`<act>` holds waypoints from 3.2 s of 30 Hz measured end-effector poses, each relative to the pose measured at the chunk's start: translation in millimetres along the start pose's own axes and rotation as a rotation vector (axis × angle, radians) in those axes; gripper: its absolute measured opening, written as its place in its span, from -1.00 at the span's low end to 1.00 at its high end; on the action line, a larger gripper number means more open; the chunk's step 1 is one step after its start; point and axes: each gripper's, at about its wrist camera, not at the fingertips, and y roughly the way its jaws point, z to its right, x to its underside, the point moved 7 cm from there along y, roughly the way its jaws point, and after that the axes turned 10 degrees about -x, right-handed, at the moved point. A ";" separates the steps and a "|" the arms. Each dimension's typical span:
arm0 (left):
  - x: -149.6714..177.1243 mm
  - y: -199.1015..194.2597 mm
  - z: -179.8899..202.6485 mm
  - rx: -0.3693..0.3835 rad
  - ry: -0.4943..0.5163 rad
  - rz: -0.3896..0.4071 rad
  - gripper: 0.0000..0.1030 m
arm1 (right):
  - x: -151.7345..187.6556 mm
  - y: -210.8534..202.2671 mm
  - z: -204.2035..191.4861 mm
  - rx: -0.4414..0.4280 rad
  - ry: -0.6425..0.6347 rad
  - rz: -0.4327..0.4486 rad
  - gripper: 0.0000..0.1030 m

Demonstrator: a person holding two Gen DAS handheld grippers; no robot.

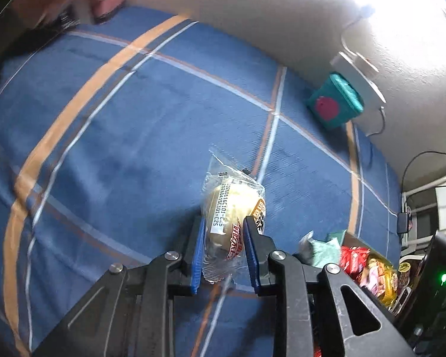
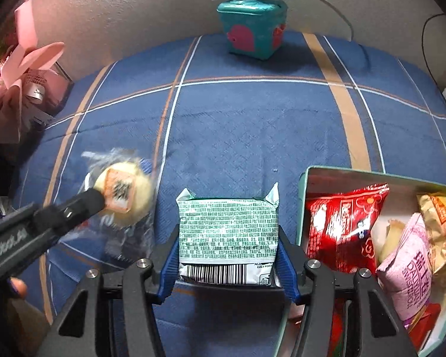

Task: Organize snacks
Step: 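Carry the green pack and wrapped bun over the tray, then open both grippers to drop the green pack and bun into the tray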

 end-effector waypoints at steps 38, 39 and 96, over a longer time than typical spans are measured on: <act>22.1 20.2 -36.2 0.045 -0.168 -0.027 0.10 | 56.1 -16.0 1.8 -0.022 0.039 -0.087 0.16; 22.8 20.9 -35.1 0.042 -0.164 -0.028 0.08 | 56.0 -15.9 2.5 -0.023 0.041 -0.086 0.16; 191.2 -27.1 150.9 0.125 0.376 -0.202 -0.07 | 121.2 -132.0 178.2 0.120 0.369 0.012 0.17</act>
